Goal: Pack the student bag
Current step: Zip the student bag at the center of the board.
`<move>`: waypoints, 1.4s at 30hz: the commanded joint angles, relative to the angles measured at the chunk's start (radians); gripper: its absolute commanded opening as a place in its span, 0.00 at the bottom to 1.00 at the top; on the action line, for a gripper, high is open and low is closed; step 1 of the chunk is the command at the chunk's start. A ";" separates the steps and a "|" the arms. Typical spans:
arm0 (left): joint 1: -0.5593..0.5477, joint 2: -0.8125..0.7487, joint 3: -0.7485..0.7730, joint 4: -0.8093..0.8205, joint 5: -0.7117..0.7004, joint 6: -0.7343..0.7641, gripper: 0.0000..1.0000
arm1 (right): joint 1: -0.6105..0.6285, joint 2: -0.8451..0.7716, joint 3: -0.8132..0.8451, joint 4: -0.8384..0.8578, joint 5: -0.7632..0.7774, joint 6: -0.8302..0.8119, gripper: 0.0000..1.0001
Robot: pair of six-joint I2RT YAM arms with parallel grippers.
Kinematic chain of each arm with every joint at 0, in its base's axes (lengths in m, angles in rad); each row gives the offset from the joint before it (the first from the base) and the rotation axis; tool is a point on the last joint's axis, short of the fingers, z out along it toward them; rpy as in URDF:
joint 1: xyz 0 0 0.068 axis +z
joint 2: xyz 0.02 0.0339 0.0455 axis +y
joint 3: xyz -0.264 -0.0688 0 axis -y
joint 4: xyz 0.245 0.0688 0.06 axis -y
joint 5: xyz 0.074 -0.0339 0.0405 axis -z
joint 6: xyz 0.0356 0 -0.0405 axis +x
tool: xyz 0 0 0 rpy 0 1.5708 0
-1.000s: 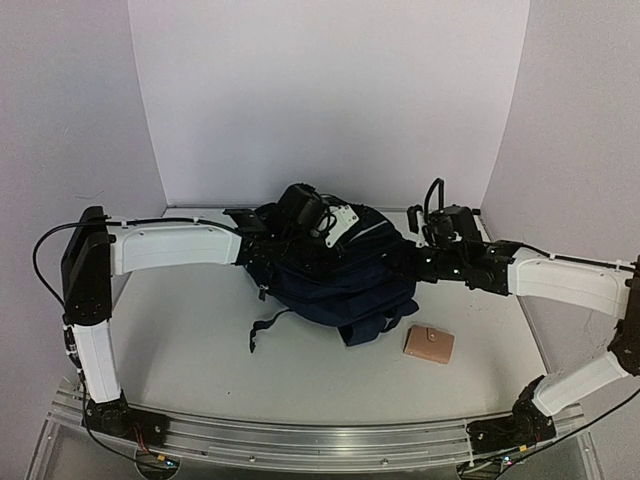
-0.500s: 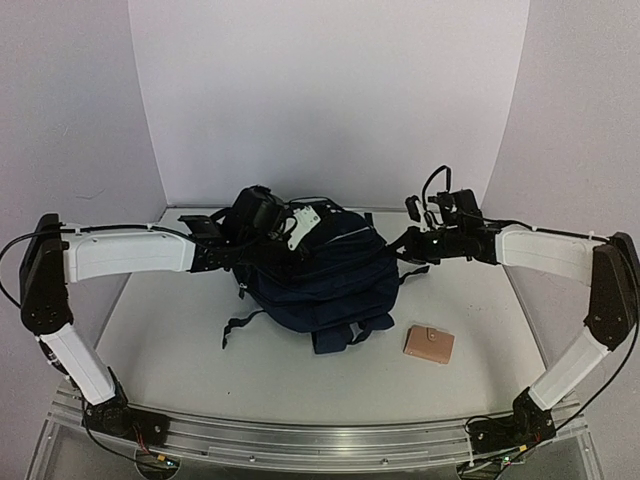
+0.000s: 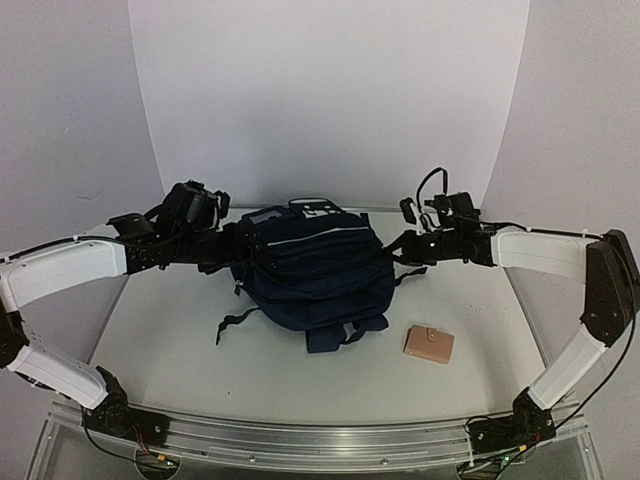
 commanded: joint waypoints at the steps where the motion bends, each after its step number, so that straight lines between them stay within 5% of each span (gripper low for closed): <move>1: 0.008 -0.064 -0.124 0.105 0.110 -0.373 0.79 | 0.011 0.021 -0.010 0.037 0.012 -0.014 0.00; 13: 0.023 0.028 -0.164 0.298 0.214 -0.436 0.77 | 0.022 0.015 -0.020 0.047 0.026 -0.021 0.00; 20: 0.025 0.119 -0.194 0.459 0.259 -0.475 0.59 | 0.023 -0.034 -0.043 0.048 0.065 -0.007 0.00; 22: 0.028 0.146 -0.173 0.465 0.264 -0.455 0.51 | 0.024 -0.040 -0.050 0.048 0.072 -0.006 0.00; 26: 0.088 0.164 -0.204 0.519 0.322 -0.451 0.08 | 0.050 -0.070 -0.066 0.023 0.112 -0.014 0.00; 28: 0.144 0.149 -0.226 0.520 0.357 -0.428 0.00 | 0.075 -0.096 -0.076 0.000 0.123 -0.019 0.00; 34: 0.357 0.069 -0.210 0.293 0.521 -0.040 0.00 | 0.168 -0.169 -0.114 -0.039 0.143 0.010 0.00; 42: 0.519 0.092 -0.082 -0.010 0.783 0.497 0.00 | 0.133 -0.160 -0.124 -0.038 0.211 -0.004 0.00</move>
